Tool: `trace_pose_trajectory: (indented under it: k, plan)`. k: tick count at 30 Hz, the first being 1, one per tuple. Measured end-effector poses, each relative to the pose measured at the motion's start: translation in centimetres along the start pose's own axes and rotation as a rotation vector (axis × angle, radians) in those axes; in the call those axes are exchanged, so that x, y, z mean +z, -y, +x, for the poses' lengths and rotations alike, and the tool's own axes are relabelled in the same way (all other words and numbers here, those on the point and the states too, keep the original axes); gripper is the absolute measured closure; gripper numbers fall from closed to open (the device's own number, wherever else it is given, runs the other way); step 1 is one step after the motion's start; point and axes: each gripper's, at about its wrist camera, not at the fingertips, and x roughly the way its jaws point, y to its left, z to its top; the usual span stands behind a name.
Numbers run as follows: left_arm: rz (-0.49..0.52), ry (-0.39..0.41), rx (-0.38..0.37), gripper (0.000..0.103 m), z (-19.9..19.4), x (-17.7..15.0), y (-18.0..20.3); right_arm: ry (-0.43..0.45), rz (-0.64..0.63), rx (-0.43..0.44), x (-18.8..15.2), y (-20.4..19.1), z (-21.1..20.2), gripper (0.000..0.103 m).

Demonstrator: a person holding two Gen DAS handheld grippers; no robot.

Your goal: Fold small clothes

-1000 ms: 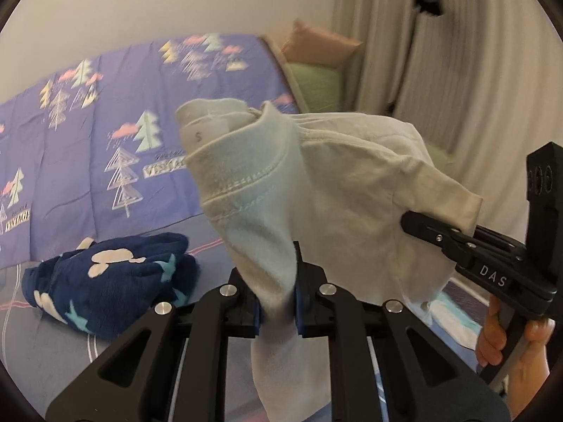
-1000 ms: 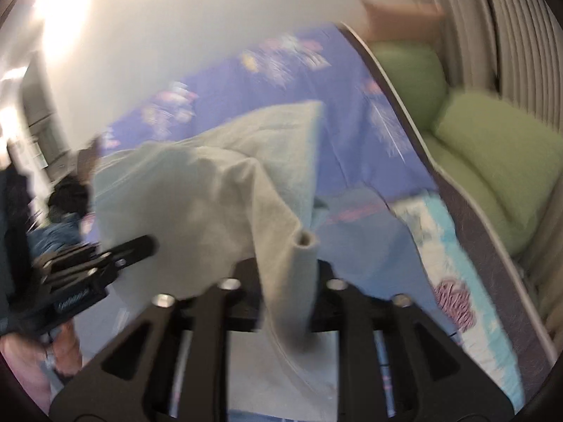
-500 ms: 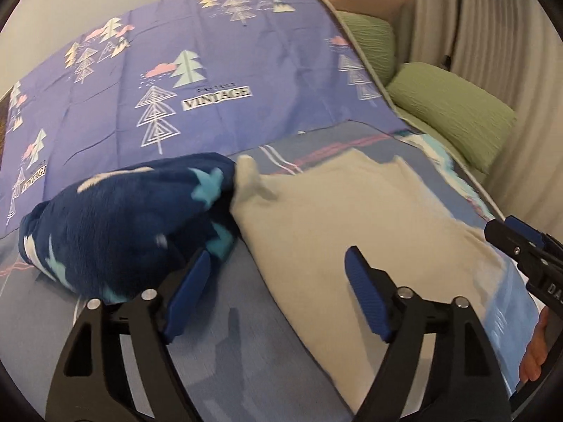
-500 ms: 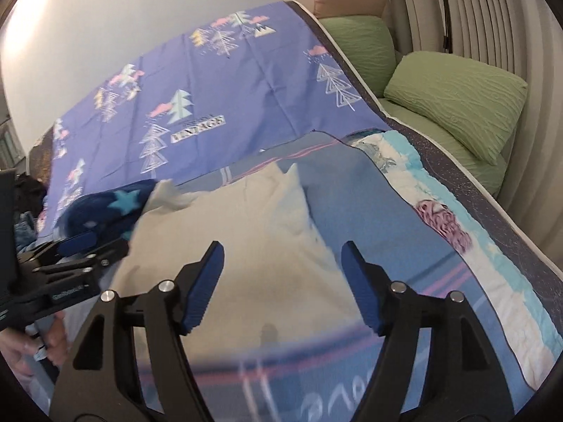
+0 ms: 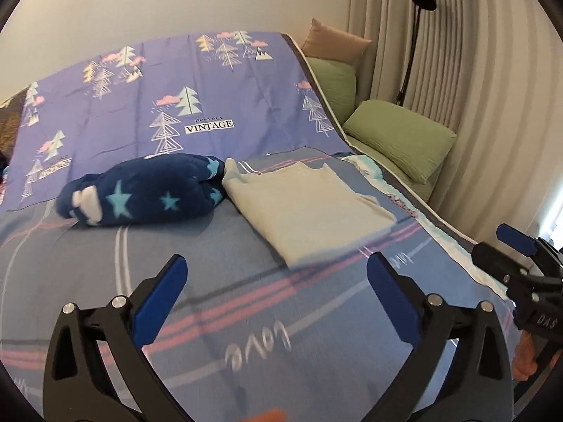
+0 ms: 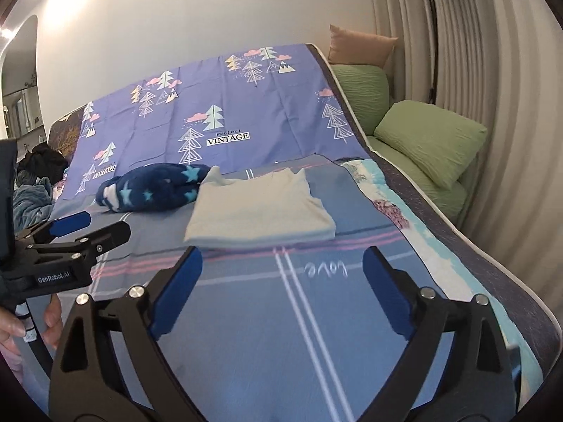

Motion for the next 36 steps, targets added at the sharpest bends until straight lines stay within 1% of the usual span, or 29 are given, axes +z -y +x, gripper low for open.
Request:
trace_pose_trajectory:
  k: [4, 5, 6, 8, 12, 15, 18, 20, 22, 27, 30, 36]
  plan:
    - [0.013, 0.036, 0.012, 0.001, -4.4, -1.9, 1.3, -0.006, 0.050, -0.013, -1.6, -0.6, -4.0, 0.006]
    - [0.020, 0.045, 0.025, 0.001, -5.4, -2.4, 1.6, -0.010, 0.058, -0.020, -2.0, -0.7, -5.1, 0.006]
    - [0.032, 0.047, 0.057, 0.001, -6.5, -3.0, 2.2, -0.008, 0.061, -0.028, -2.4, -0.8, -6.2, 0.006]
    - [0.041, 0.054, 0.079, 0.001, -7.9, -3.8, 2.7, -0.001, 0.058, -0.036, -3.0, -1.0, -7.7, 0.006]
    - [0.019, 0.071, 0.044, 0.001, -11.4, -5.8, 3.5, 0.006, 0.057, -0.062, -4.0, -1.3, -10.6, 0.005]
    - [0.015, 0.083, 0.045, 0.001, -13.3, -6.6, 3.9, 0.012, 0.049, -0.061, -4.8, -1.6, -12.4, 0.005]
    - [0.001, 0.090, 0.028, 0.001, -15.0, -7.3, 4.0, 0.012, 0.040, -0.066, -5.2, -2.0, -13.4, 0.005]
    - [-0.004, 0.092, 0.025, 0.001, -15.8, -7.6, 4.0, 0.004, 0.031, -0.062, -5.4, -2.4, -13.8, 0.005]
    - [0.005, 0.097, 0.041, 0.001, -16.4, -8.0, 4.3, 0.000, 0.029, -0.063, -5.6, -2.5, -14.0, 0.005]
    - [0.027, 0.106, 0.052, 0.001, -17.6, -8.6, 4.8, 0.008, 0.028, -0.068, -5.9, -2.8, -15.0, 0.005]
    - [0.033, 0.106, 0.051, 0.001, -18.1, -8.7, 5.1, 0.013, 0.024, -0.079, -6.1, -2.8, -15.5, 0.005]
    - [0.036, 0.133, 0.061, 0.001, -19.1, -8.9, 5.2, 0.014, 0.039, -0.085, -6.4, -2.5, -16.2, 0.004]
